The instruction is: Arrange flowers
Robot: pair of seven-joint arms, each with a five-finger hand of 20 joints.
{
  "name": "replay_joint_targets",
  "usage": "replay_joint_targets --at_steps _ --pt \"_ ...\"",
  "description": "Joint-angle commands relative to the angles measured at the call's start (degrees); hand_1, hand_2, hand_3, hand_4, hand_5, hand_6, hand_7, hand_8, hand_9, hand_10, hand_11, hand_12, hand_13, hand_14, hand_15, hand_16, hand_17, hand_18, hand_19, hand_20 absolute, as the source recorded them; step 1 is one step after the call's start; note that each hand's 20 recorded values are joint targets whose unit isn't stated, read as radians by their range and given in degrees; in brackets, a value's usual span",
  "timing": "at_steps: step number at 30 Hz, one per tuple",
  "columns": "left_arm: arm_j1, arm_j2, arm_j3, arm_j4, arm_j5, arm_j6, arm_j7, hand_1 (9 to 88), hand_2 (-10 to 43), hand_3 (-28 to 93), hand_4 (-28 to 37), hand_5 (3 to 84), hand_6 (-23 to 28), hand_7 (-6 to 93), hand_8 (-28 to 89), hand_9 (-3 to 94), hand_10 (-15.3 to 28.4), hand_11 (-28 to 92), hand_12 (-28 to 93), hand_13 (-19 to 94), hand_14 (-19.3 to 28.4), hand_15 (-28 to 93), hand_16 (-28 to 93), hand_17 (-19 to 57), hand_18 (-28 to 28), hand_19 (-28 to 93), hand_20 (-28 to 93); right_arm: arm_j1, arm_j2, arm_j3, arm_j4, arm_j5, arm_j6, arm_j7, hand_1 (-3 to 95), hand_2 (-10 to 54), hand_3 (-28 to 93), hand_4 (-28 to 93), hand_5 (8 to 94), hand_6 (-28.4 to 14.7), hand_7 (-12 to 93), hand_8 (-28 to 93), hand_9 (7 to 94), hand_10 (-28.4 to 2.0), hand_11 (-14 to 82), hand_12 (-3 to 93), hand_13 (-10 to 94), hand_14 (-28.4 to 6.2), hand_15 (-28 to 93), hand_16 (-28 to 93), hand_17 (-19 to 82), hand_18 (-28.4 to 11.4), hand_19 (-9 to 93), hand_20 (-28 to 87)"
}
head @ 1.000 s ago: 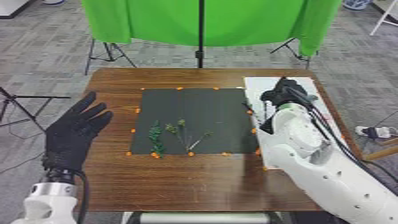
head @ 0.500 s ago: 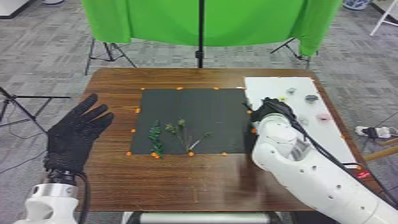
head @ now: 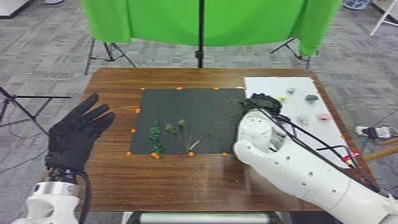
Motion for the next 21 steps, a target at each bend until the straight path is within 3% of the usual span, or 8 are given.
replay_joint_targets --at_steps 1,9,17,21 --pt "0.95 -0.51 -0.29 -0.31 0.24 0.29 -0.38 24.1 5.6 81 -23.0 39.9 10.2 11.7 -9 35.8 20.3 24 11 27 28.1 51 -8 -8.7 26.2 54 14 -2.62 3.95 -3.2 1.94 -1.99 4.17 0.04 57.9 -9.5 65 -28 87.5 -3.3 26 9 84.9 -11.8 48.3 25.2 78 -9.9 78 16 42 -26.2 93 53" --pt "0.48 -0.94 -0.19 -0.15 0.53 -0.16 -0.82 24.2 5.6 81 -23.0 39.9 10.2 11.7 -9 35.8 20.3 24 11 27 28.0 51 -8 -8.8 26.2 54 13 -0.24 6.37 -4.88 2.13 -3.3 15.9 0.09 56.6 -9.5 71 -28 90.3 -4.1 25 11 88.5 -12.4 47.9 24.2 81 -9.8 77 17 44 -25.9 93 57" --pt "1.05 -0.69 -0.03 -0.39 0.42 0.13 -0.04 24.1 5.6 81 -23.0 40.0 10.2 11.6 -9 35.7 20.2 24 11 27 28.1 51 -8 -8.7 26.0 54 13 1.13 8.07 -6.51 0.54 -4.13 26.8 1.38 55.1 -9.5 75 -28 92.1 -4.8 23 12 90.0 -13.2 48.0 23.3 82 -10.1 78 18 44 -26.0 93 58" --pt "1.82 -0.55 -0.28 -0.56 0.29 0.45 0.39 24.2 5.7 81 -23.0 40.0 10.2 11.8 -9 35.7 20.2 24 11 27 28.1 51 -8 -8.8 26.0 54 13 2.01 9.05 -6.69 -0.92 -5.24 29.37 1.53 55.0 -9.5 75 -28 92.4 -4.8 23 13 90.2 -13.3 48.4 23.2 82 -10.3 78 18 44 -26.1 93 59"
